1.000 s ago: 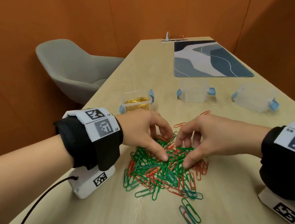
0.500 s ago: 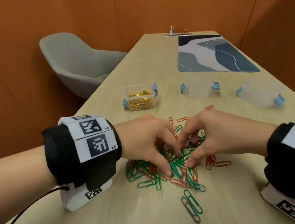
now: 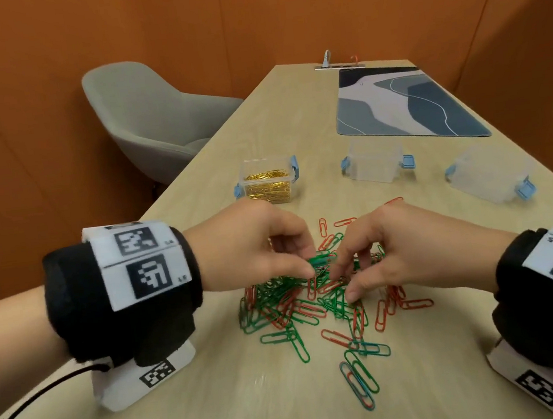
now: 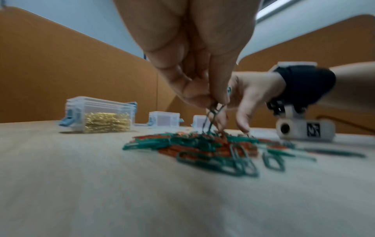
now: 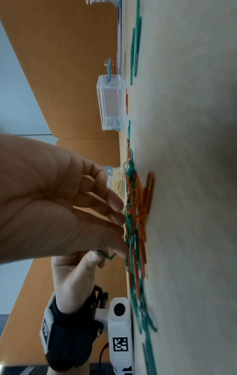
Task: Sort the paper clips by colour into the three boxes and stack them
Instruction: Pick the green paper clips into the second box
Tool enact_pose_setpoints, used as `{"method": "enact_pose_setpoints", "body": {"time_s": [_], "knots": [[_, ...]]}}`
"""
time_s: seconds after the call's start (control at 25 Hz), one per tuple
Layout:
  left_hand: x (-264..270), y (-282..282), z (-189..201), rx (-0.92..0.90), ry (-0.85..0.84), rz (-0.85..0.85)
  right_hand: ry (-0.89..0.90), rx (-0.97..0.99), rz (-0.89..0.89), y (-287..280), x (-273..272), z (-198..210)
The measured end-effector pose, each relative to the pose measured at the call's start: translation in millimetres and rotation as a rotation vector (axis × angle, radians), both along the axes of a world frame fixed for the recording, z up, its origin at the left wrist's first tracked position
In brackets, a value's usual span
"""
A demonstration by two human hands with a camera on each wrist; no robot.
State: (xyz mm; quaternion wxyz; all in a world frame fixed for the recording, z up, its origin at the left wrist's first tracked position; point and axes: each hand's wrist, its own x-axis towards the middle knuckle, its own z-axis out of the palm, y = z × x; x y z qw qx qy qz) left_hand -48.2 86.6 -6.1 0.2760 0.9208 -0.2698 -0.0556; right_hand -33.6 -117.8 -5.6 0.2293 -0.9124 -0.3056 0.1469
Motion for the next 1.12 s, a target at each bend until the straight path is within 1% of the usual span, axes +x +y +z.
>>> {"method": "enact_pose_setpoints", "body": {"time_s": [0.04,0.08,0.12,0.2,0.28,0.4,0.52,0.64,0.72,0.76,0.84,0.92,1.04,1.12], "knots": [[-1,6,3,-0.094,0.104,0.059,0.004,-0.016,0.021,1,-2,0],[-1,11,5,-0.211,0.248,0.106,0.008,-0.043,0.044,2,-3,-1],[-2,18,6,-0.321,0.395,0.141,0.007,-0.072,0.073,5,-4,-2],[-5,29,7,-0.510,0.633,0.182,-0.019,-0.107,0.125,8,-4,-4],[-8,35,6,-0.649,0.792,0.209,-0.071,-0.123,0.154,9,-3,-5],[-10,32,3,-0.776,0.934,0.299,-0.115,-0.108,0.156,8,-1,-7],[-4,27,-2,-0.818,0.971,0.439,-0.156,-0.022,0.113,7,-1,-6],[1,24,-1,-0.837,0.989,0.498,-0.200,0.014,0.096,7,0,-6],[2,23,2,-0.808,0.996,0.508,-0.220,0.047,0.087,7,0,-7],[2,21,2,-0.764,0.986,0.515,-0.240,0.087,0.083,7,0,-7],[1,15,2,-0.651,0.949,0.523,-0.294,0.207,0.092,11,-3,-6],[-2,7,0,-0.597,0.963,0.503,-0.334,0.298,0.140,19,-8,-5],[-6,-3,0,-0.614,1.022,0.436,-0.322,0.279,0.172,32,-12,-5],[-6,-1,2,-0.570,0.994,0.453,-0.331,0.277,0.156,34,-12,-5]]}}
